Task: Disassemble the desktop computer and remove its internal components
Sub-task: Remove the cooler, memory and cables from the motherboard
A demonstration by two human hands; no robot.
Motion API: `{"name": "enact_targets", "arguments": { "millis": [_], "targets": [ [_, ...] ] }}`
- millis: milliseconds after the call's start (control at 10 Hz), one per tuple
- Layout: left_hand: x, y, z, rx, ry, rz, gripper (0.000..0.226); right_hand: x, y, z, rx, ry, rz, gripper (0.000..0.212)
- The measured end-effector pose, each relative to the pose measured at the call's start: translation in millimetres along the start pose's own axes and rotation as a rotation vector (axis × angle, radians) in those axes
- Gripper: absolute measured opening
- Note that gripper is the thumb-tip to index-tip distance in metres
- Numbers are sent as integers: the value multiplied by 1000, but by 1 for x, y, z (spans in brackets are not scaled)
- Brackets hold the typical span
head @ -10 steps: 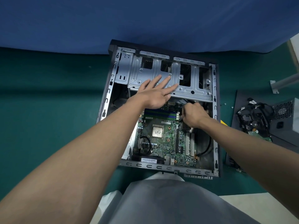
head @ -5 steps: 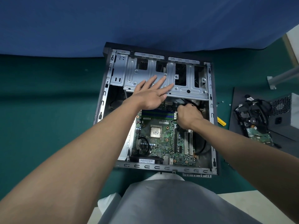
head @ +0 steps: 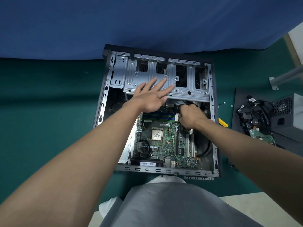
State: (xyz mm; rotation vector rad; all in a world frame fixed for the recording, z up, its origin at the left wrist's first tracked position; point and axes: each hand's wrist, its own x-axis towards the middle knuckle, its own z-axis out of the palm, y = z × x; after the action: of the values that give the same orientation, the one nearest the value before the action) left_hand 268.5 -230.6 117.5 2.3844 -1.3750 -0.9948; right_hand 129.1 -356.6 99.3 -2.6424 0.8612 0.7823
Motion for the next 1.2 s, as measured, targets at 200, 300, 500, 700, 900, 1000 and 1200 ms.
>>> {"name": "enact_targets", "arguments": {
  "millis": [200, 300, 500, 700, 900, 1000, 1200],
  "targets": [
    [0, -1, 0, -5, 0, 0, 46, 2, -1, 2, 3, -59, 13, 23],
    [0, 0, 0, -5, 2, 1, 46, 0, -2, 3, -42, 0, 11, 16],
    [0, 0, 0, 2, 3, 2, 46, 1, -4, 3, 87, -35, 39, 22],
    [-1, 1, -1, 4, 0, -2, 46, 4, -1, 0, 53, -35, 76, 7],
    [-1, 1, -1, 13, 6, -2, 46, 7, 4, 2, 116, -52, 64, 15],
    [-1, 2, 0, 19, 7, -5, 46, 6, 5, 4, 105, -21, 83, 30],
    [-2, 2, -1, 8, 5, -8, 46, 8, 6, 3, 175, -22, 79, 7]
  ]
}}
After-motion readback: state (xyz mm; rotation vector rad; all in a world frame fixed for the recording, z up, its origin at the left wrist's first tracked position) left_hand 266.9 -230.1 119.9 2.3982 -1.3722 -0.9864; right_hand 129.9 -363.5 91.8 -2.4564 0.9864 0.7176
